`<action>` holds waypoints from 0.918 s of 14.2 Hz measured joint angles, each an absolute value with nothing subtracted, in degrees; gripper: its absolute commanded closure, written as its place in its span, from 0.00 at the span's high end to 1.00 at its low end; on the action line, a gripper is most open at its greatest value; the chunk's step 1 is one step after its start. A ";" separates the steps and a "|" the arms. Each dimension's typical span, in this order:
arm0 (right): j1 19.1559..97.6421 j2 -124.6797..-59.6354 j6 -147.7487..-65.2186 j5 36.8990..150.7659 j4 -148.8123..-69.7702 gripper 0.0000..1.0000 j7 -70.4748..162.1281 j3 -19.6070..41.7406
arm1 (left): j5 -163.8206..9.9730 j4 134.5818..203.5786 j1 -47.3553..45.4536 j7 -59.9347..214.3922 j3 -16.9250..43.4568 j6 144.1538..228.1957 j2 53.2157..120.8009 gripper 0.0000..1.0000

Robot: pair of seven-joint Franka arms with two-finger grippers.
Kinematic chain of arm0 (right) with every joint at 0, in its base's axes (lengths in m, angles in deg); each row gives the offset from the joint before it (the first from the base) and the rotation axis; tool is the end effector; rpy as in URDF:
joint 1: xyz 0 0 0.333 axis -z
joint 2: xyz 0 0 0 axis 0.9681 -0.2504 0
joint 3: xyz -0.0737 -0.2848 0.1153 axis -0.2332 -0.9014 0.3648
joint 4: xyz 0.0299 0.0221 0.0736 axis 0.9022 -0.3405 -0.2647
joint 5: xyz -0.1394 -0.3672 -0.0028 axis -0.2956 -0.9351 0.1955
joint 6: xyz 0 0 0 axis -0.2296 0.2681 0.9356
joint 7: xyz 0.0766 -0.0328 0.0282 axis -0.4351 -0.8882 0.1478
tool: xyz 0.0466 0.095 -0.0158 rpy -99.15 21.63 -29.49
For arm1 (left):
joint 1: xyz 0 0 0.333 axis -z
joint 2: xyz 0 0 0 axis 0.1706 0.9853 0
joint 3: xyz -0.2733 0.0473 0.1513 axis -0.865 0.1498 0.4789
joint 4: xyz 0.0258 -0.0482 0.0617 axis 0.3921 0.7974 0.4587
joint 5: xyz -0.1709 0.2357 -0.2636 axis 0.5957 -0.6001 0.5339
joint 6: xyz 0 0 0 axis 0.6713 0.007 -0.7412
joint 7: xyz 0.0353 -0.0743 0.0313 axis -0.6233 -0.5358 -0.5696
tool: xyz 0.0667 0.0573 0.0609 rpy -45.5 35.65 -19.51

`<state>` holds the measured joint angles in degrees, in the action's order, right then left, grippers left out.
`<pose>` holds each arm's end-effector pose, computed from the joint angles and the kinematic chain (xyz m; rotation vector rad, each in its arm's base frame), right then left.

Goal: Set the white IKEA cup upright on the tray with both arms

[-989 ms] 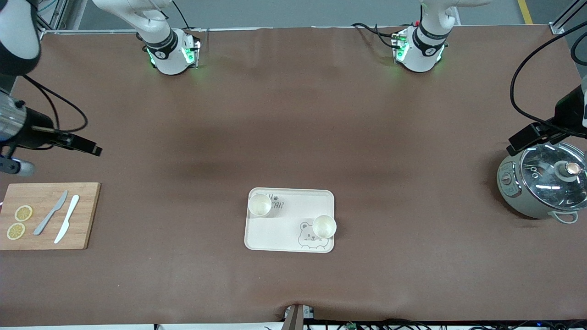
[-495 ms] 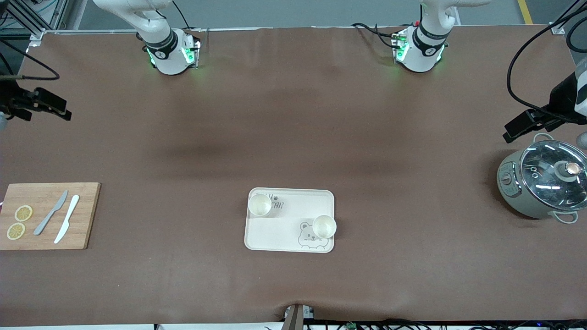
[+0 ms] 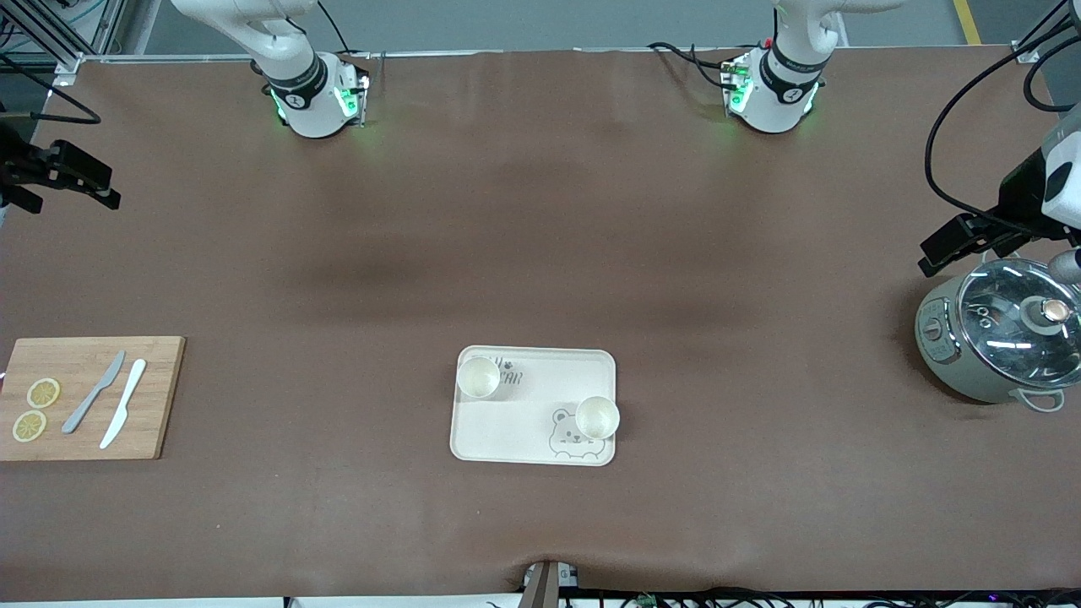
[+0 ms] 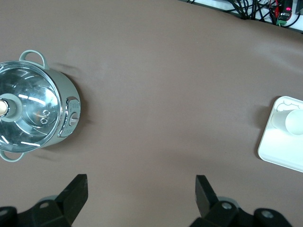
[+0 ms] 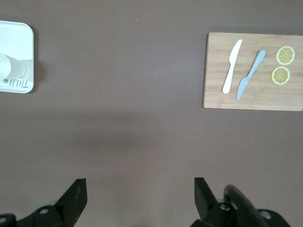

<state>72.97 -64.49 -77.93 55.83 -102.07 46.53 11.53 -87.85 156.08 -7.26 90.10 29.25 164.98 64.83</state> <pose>0.5258 -0.0264 0.6456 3.1286 0.0883 -0.0189 0.5818 -0.0449 0.6285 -3.1030 -0.3928 -0.1632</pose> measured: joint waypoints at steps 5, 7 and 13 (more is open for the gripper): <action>72.58 -64.49 -78.06 54.51 -102.07 1.00 46.57 11.70 | -87.85 156.11 -7.26 89.97 29.25 164.98 64.82 1.00; 72.58 -64.49 -78.04 54.48 -102.07 1.00 46.57 11.70 | -87.85 156.11 -7.26 89.88 29.25 164.94 64.78 1.00; 72.54 -64.49 -77.33 54.48 -102.08 1.00 46.56 11.71 | -87.85 156.27 -7.26 88.32 29.24 164.44 64.60 1.00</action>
<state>72.54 -64.49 -77.33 54.48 -102.08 46.56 11.71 -87.85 156.27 -7.26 88.32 29.24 164.44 64.60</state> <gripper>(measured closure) 0.000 0.000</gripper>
